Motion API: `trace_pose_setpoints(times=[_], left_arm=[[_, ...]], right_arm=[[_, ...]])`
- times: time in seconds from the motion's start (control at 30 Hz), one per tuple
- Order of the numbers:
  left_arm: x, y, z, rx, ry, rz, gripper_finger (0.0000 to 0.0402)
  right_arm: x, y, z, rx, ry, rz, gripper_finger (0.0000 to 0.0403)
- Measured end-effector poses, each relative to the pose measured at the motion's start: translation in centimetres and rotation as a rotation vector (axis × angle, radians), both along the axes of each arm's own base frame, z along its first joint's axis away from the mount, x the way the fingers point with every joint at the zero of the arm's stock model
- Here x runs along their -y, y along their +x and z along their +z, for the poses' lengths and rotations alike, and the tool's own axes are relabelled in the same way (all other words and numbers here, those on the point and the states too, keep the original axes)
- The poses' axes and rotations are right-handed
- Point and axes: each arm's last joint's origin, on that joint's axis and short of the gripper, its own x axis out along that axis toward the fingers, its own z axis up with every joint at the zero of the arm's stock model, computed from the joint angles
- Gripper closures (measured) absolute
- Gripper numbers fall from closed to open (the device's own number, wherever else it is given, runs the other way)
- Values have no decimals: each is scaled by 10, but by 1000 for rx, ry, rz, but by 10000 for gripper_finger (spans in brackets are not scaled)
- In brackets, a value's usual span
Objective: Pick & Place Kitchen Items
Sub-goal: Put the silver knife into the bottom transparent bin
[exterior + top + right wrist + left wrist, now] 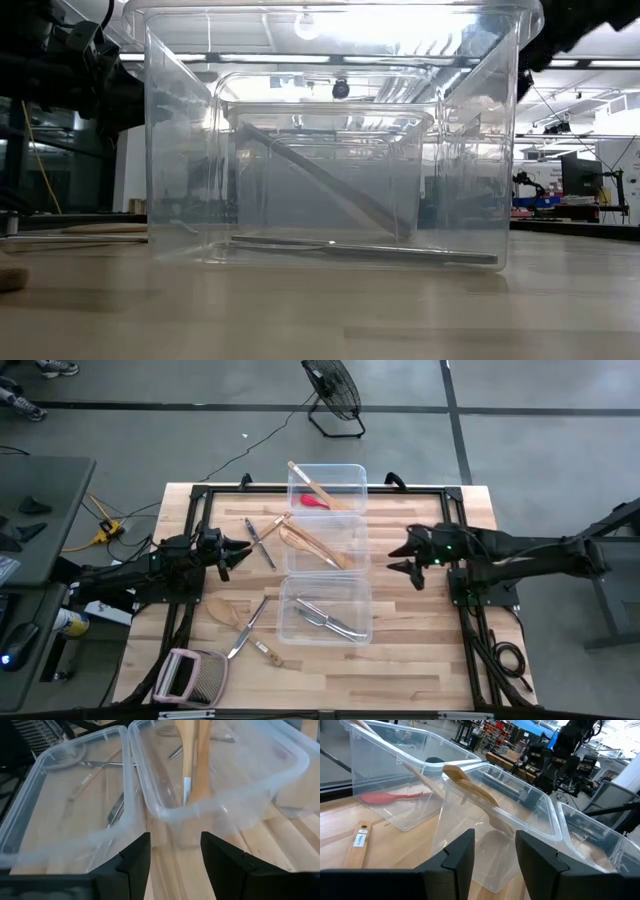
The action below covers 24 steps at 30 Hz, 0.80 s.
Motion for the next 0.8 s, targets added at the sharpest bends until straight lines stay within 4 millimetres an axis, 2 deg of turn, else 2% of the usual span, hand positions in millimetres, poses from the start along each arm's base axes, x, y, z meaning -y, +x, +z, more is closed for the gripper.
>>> trace_pose_setpoints(times=[0.33,0.6,0.8], left_arm=[[0,0,0,0,0,0,258],[0,0,0,0,0,0,258],[0,0,0,0,0,0,258]], right_arm=[[-4,-37,-31,93,-2,12,237],[-11,-44,-50,322,43,218,237],[-12,-46,-65,411,27,233,237]])
